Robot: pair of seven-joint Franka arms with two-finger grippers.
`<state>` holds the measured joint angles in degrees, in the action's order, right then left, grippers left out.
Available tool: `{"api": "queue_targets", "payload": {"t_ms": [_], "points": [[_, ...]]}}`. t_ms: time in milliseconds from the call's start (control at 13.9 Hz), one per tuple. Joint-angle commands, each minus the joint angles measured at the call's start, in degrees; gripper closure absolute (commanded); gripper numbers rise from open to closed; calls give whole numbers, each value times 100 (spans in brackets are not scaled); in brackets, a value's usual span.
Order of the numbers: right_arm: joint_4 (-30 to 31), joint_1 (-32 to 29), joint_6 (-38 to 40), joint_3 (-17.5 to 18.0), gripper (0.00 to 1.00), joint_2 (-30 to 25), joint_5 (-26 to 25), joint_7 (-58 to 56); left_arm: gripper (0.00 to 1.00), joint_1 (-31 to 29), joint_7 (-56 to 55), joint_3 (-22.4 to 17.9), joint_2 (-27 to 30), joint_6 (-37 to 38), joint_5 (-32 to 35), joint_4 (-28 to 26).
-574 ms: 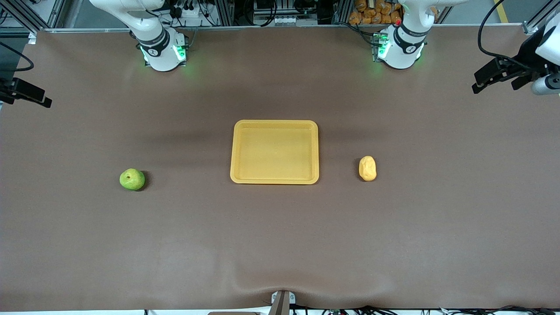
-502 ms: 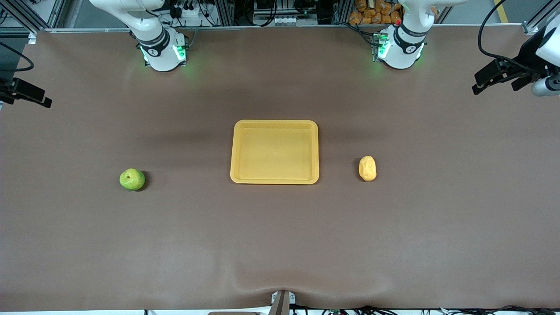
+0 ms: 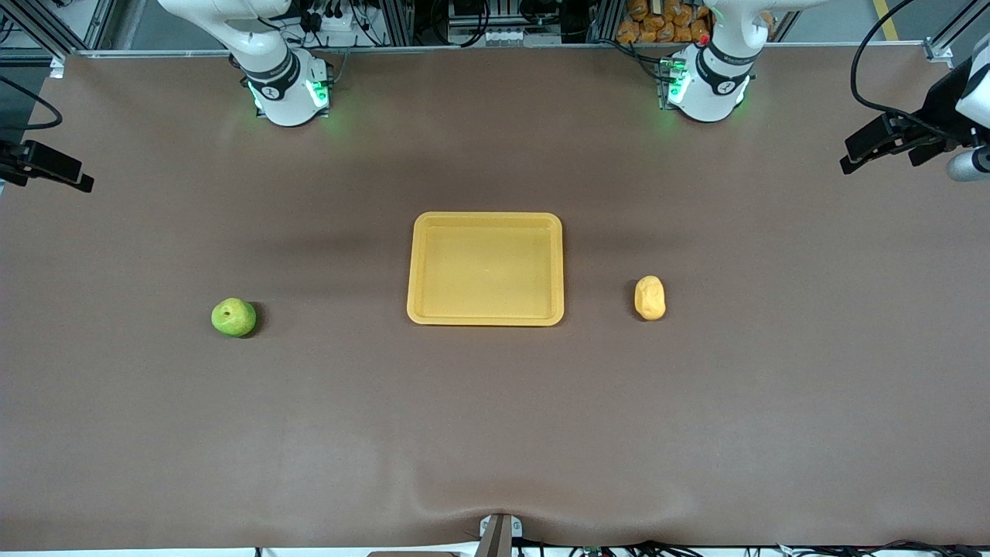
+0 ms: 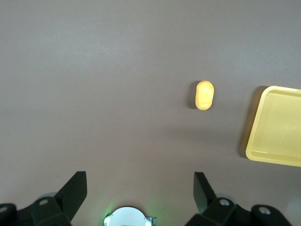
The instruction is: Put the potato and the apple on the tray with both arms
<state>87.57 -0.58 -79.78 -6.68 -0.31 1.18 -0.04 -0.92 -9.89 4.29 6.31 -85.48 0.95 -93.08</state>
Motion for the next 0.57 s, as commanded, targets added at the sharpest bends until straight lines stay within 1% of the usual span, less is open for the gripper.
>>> {"api": "queue_targets", "payload": {"t_ms": [0, 502], "points": [[-83, -21, 24, 27, 0, 40, -39, -49, 0, -23, 40, -8, -51, 163, -51, 115], [-91, -21, 24, 27, 0, 92, -39, -40, 0, -14, 163, 19, -51, 163, -86, 18]]}}
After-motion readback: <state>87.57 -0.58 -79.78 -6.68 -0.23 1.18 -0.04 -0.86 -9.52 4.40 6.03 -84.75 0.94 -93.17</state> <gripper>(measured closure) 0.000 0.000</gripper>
